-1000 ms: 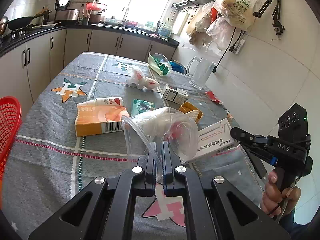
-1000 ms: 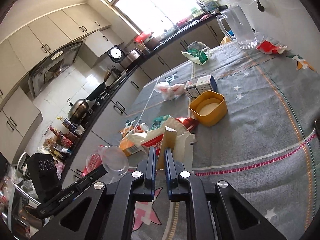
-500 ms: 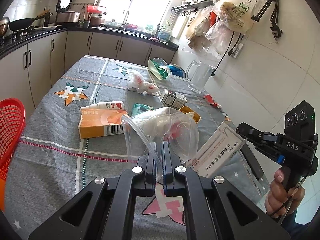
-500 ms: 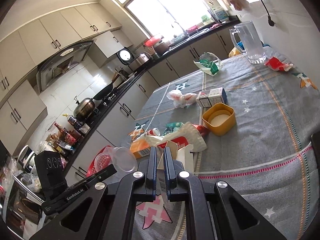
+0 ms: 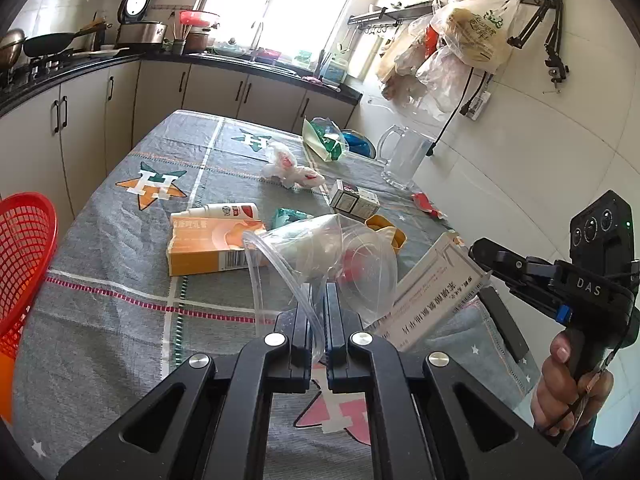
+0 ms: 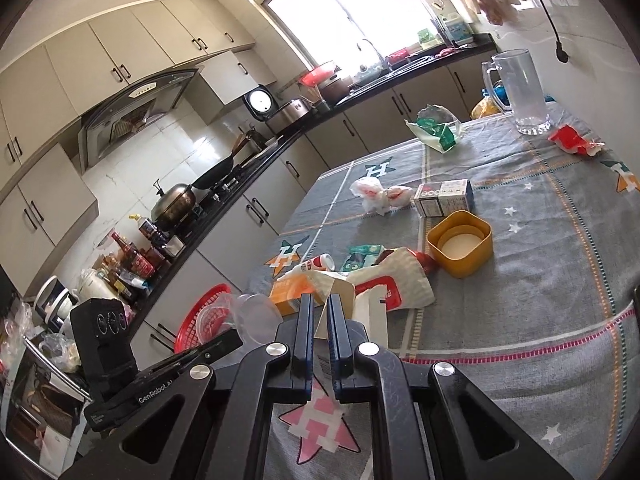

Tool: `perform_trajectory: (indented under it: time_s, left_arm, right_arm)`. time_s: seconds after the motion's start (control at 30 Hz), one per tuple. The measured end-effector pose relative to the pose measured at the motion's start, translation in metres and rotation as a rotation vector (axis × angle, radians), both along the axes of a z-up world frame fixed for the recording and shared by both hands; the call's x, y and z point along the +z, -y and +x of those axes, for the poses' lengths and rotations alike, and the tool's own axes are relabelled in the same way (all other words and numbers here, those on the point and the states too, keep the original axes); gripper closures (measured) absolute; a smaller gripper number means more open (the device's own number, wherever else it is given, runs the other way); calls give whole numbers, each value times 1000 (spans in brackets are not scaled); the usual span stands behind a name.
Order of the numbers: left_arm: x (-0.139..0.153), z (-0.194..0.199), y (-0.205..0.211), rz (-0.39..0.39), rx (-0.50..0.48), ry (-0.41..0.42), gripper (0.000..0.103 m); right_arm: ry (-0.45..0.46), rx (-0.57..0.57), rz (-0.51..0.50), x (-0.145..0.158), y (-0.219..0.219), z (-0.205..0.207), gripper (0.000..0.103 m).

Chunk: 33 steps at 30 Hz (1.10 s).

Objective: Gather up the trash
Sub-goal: 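Carry the bag and card over the red basket and open both tools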

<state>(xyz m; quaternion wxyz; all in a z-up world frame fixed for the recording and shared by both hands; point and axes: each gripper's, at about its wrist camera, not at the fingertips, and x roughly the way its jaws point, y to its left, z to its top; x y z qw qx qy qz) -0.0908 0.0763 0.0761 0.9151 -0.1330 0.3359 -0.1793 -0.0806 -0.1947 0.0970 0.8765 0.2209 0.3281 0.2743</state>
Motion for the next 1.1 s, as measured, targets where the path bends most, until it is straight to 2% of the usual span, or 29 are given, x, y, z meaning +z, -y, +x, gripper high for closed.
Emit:
perform_trajectory:
  time_s: [0.1,0.63,0.83,1.1]
  left_arm:
    - [0,-1,-2,-1,3,2,99]
    - [6,-6,-23,-10,41,20,99]
    - [16,-12,-53,-10,109,44,99]
    - [29,-25,-120,-5,251,72,99]
  right_arm:
    - [-16,14,22,1,-1,4,95]
    - [3,53,-15,17,-29,14,95]
    - [27,105,-31,29,-58,20,95]
    - [41,210,-41,46,-117,33,95]
